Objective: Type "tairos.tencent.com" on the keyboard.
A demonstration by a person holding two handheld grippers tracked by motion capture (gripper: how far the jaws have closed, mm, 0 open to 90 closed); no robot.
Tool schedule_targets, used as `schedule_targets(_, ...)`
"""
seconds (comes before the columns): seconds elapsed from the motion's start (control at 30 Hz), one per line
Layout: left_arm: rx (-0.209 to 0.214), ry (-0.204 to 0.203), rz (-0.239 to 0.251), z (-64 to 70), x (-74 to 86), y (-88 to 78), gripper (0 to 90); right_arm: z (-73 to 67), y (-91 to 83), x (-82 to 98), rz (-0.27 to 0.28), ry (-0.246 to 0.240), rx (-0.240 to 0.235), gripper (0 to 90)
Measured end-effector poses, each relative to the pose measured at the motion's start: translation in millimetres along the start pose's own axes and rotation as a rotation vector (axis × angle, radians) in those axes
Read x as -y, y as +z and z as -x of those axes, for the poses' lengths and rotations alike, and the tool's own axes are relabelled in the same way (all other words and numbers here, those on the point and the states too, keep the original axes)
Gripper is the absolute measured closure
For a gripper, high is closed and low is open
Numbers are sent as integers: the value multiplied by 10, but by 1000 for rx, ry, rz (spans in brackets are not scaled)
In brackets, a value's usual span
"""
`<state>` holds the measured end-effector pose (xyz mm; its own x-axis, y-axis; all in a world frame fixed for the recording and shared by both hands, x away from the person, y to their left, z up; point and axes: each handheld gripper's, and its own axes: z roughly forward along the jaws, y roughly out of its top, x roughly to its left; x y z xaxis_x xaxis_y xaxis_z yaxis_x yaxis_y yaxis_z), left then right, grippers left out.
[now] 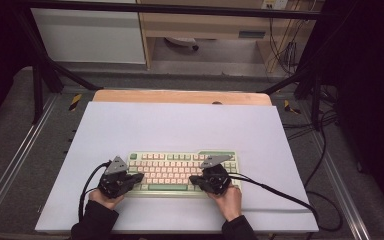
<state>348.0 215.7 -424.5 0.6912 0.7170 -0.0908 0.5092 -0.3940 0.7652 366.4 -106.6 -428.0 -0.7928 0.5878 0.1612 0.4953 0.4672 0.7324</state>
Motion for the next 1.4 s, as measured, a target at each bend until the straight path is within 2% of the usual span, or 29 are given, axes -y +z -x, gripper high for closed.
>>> schedule_targets(0.6,2,-5,1,-8,4,-2,894,-4,8,13,-4,-15,11,900)
schedule_targets(0.7,3,-5,3,-6,1,-7,894,-7,-33,-3,5,-9,4,900)
schedule_targets(0.97,2,-4,11,-2,-13,-28,894,11,-162,-18,18,-16,30,900)
schedule_targets(1.4,8,9,18,55,-105,-41,894,127,-342,118,34,22,50,900)
